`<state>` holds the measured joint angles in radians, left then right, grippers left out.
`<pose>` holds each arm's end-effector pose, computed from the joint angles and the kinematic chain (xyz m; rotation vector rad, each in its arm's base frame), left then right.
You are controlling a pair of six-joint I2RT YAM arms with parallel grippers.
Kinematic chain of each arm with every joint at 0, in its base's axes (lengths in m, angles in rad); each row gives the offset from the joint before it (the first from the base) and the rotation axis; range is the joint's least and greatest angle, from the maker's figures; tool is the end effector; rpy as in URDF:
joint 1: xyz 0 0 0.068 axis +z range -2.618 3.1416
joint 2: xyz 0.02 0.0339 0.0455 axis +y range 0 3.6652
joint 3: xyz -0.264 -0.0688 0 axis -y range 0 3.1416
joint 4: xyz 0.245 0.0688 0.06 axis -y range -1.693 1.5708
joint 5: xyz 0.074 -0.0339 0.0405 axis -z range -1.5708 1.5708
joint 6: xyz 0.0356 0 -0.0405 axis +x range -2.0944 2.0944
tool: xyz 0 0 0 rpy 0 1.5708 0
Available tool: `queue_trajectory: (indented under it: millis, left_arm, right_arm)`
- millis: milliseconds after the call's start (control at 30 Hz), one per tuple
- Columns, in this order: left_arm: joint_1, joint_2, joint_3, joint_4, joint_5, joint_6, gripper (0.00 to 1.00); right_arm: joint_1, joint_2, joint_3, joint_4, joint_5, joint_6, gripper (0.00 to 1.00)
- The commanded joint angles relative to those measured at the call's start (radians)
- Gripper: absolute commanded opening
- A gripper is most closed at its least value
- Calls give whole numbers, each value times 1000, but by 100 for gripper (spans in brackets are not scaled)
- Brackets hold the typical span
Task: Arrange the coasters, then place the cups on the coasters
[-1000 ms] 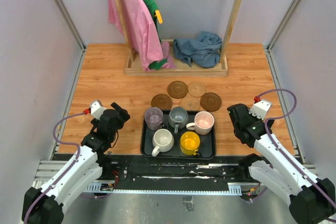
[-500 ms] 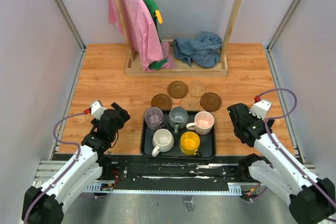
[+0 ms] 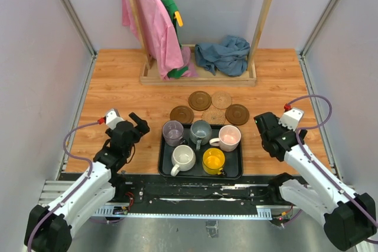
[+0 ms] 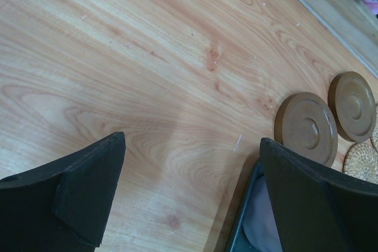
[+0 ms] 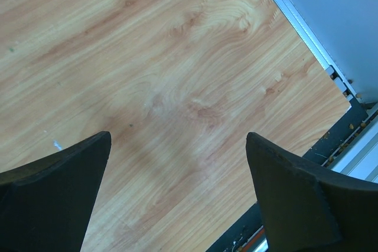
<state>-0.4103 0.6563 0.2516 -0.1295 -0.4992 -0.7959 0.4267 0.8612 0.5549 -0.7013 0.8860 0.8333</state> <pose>0.1446 -0.0443 0.1797 -0.6755 1.9269 -0.2294 0.1491 0.0375 0.2155 0.7232 2.0464 -0.4579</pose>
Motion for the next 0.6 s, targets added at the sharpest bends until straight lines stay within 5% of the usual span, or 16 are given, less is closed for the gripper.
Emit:
queue_trajectory:
  millis: [0,267,500,567]
  left_arm:
    - [-4,40,19,117,6,60,100]
    - [-5,229,104,200,6,101,100]
    - [-4,438,231,287,-6,169,100]
    - [-4,496,266,346,18,220,100]
  right_arm:
    - [11,21,99,3,6,-24,98]
    - [11,-3,167,184,-83,-264,98]
    - [11,148,292,296,-225,-376,99]
    - [11,199,321,336,-265,-402,91]
